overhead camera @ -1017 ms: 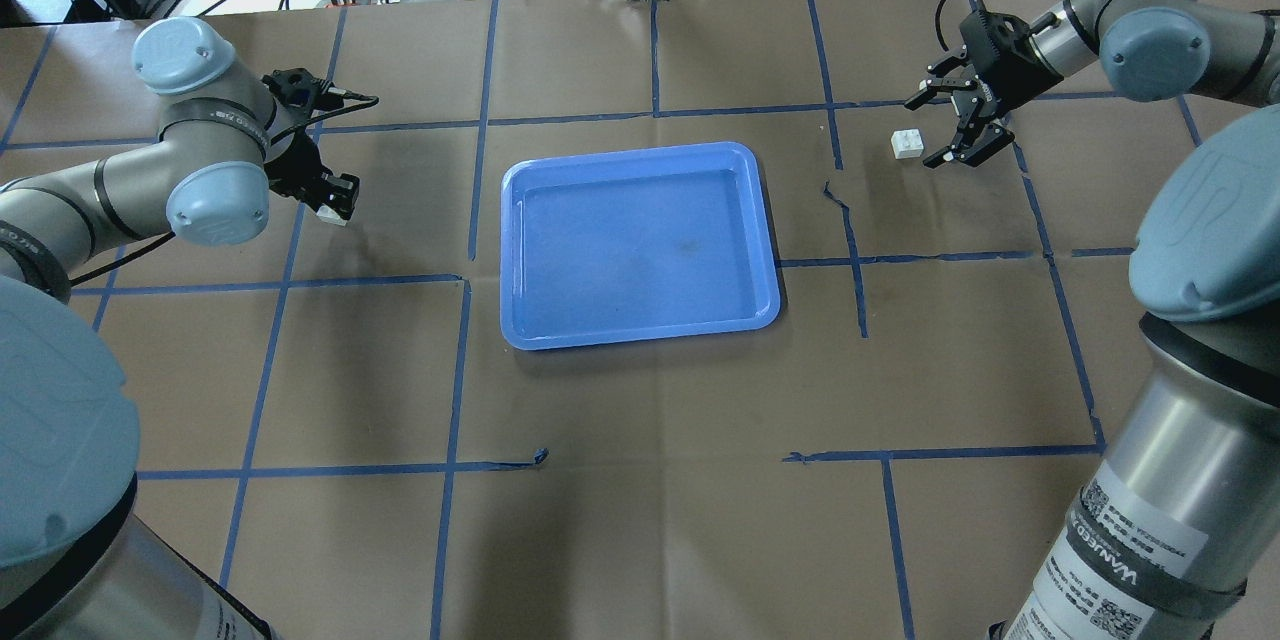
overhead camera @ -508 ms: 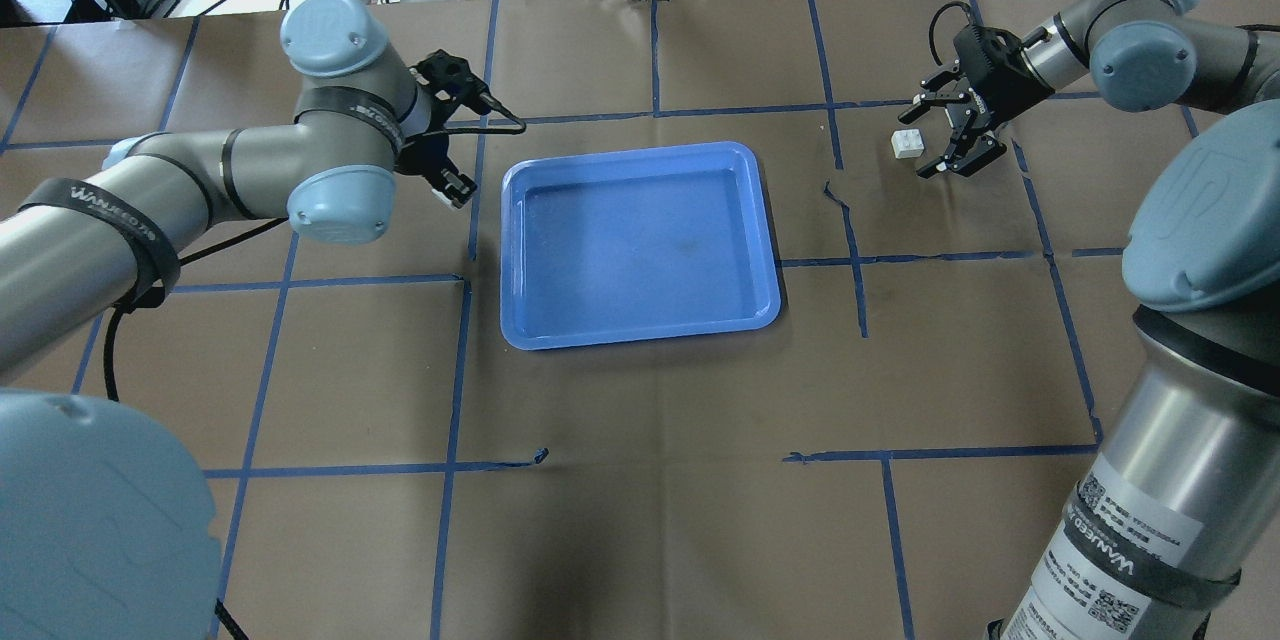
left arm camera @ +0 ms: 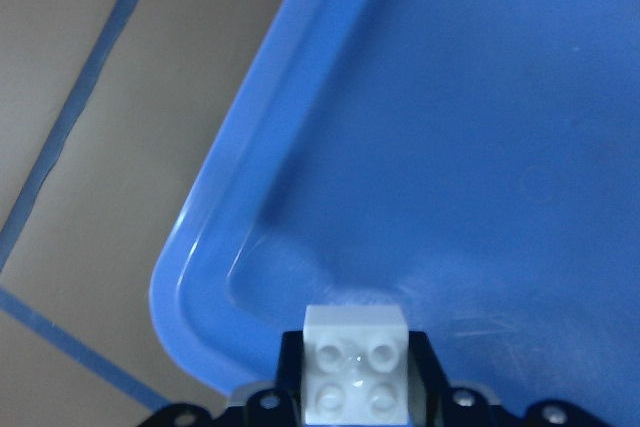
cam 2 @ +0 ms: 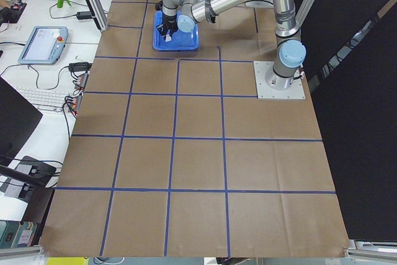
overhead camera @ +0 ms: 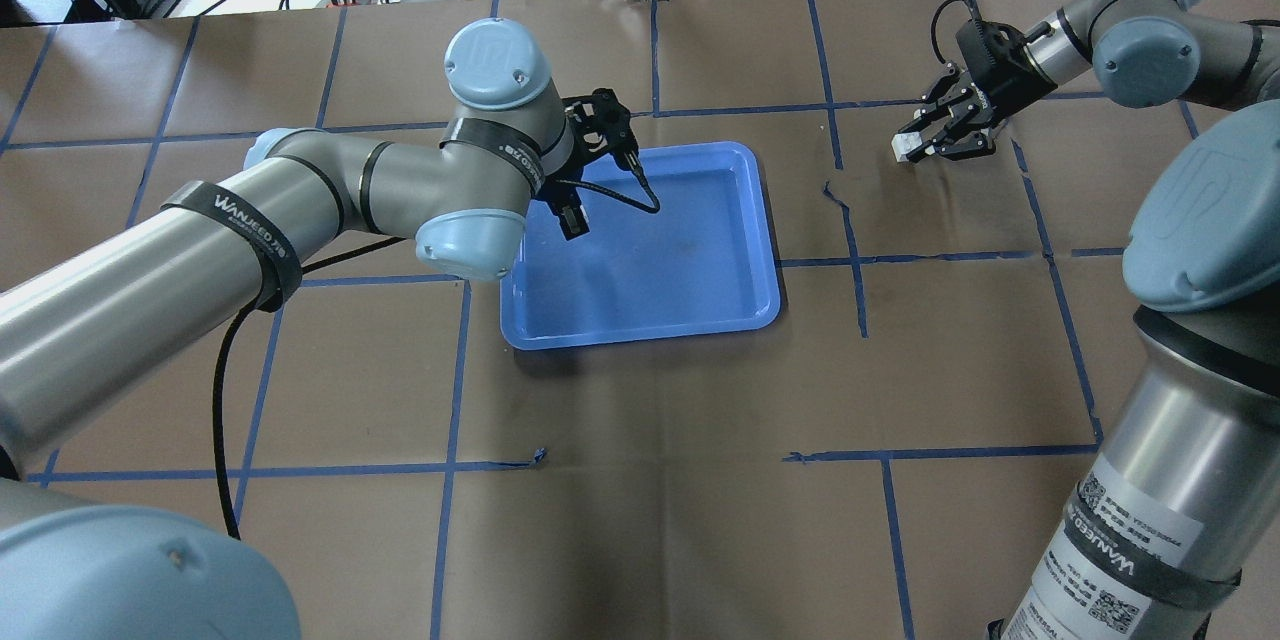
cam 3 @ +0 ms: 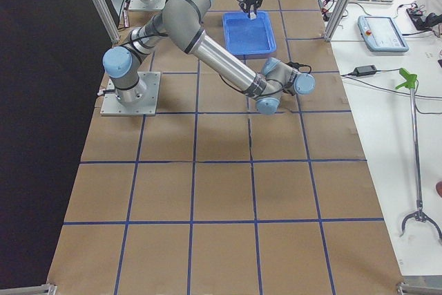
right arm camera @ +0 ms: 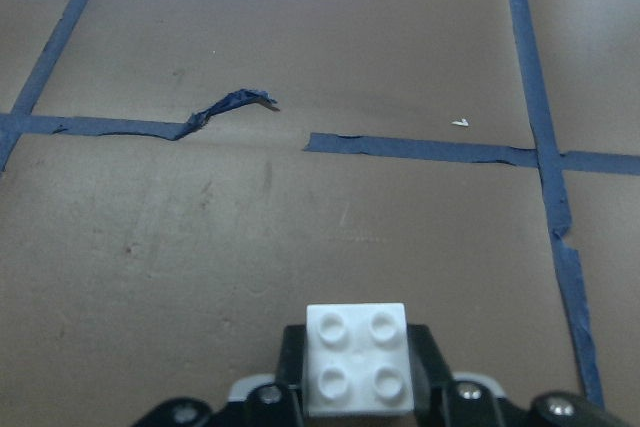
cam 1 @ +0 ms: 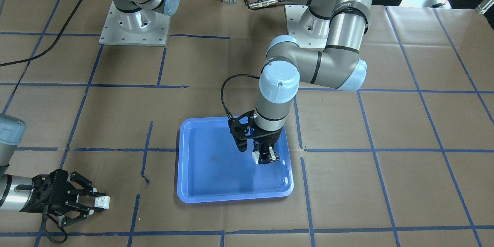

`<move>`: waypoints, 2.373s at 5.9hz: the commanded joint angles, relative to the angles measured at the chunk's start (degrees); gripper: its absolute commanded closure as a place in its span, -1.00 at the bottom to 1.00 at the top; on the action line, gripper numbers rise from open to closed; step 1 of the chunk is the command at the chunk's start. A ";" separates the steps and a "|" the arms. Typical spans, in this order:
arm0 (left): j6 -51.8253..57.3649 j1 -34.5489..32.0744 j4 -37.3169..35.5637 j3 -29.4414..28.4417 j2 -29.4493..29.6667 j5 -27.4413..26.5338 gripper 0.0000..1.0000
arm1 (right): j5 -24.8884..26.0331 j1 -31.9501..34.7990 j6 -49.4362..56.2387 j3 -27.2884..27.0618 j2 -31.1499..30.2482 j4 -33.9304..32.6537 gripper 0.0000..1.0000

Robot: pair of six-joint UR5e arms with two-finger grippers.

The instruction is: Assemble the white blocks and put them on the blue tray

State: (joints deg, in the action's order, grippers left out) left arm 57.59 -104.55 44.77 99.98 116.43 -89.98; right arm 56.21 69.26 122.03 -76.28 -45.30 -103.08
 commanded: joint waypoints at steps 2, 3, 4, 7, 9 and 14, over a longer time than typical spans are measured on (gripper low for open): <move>1.38 -3.56 -0.03 0.04 2.82 0.15 1.00 | 0.04 0.08 -0.73 0.26 -3.19 -0.63 0.33; 2.25 -4.17 -0.12 0.74 3.36 0.15 1.00 | 0.22 0.08 -2.91 -0.35 -7.48 0.32 0.33; 6.87 -4.52 -0.21 0.92 3.45 -0.02 1.00 | 0.39 0.00 -3.46 -1.23 -12.05 2.86 0.33; 6.74 -4.53 -1.35 0.92 3.36 0.24 -0.54 | 0.05 0.17 -3.64 -17.61 -29.09 6.58 0.33; 6.48 -4.53 -0.31 -0.04 1.79 -0.02 -0.93 | -0.22 0.44 -5.39 -26.44 -34.76 4.39 0.33; 4.82 5.99 38.08 -4.66 -23.58 5.86 -0.97 | -5.14 7.25 -16.60 -31.81 -32.50 -8.93 0.33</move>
State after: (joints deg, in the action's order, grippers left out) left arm 63.23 -101.62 72.53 97.99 97.71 -84.76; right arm 51.53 73.47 109.25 -106.97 -78.75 -107.56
